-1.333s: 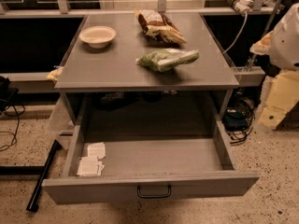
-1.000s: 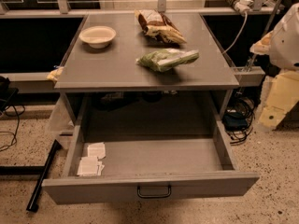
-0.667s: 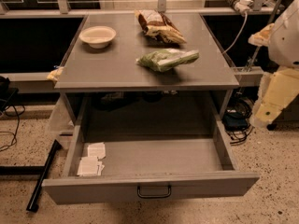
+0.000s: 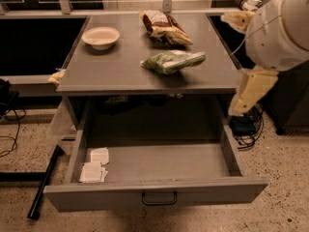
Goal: Pick green jalapeno chip bag from top drawer and place on counter
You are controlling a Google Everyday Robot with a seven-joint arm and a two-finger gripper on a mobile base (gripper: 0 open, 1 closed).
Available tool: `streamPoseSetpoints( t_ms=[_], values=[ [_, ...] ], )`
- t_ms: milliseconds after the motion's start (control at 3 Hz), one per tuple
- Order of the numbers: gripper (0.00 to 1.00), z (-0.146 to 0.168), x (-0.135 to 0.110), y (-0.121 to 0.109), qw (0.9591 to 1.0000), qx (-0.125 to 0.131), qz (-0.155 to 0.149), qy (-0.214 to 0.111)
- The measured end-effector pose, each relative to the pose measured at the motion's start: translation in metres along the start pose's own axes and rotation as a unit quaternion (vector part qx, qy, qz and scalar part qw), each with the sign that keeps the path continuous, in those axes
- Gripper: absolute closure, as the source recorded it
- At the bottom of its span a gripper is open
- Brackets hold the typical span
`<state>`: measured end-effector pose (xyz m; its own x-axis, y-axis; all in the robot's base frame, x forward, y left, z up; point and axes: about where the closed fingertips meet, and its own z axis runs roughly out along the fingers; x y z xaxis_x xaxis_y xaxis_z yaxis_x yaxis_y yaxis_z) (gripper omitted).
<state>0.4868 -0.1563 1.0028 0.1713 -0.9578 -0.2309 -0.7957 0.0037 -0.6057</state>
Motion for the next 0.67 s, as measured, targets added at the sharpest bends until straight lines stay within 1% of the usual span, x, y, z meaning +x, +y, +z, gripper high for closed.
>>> streamPoseSetpoints(
  t_ms=[333,667],
  values=[
    [0.0,-0.0034,-0.0042,-0.0202,0.9989,0.04,-0.026,-0.003],
    [0.0,-0.0034,-0.0042,-0.0202,0.9989,0.04,-0.026,-0.003]
  ],
)
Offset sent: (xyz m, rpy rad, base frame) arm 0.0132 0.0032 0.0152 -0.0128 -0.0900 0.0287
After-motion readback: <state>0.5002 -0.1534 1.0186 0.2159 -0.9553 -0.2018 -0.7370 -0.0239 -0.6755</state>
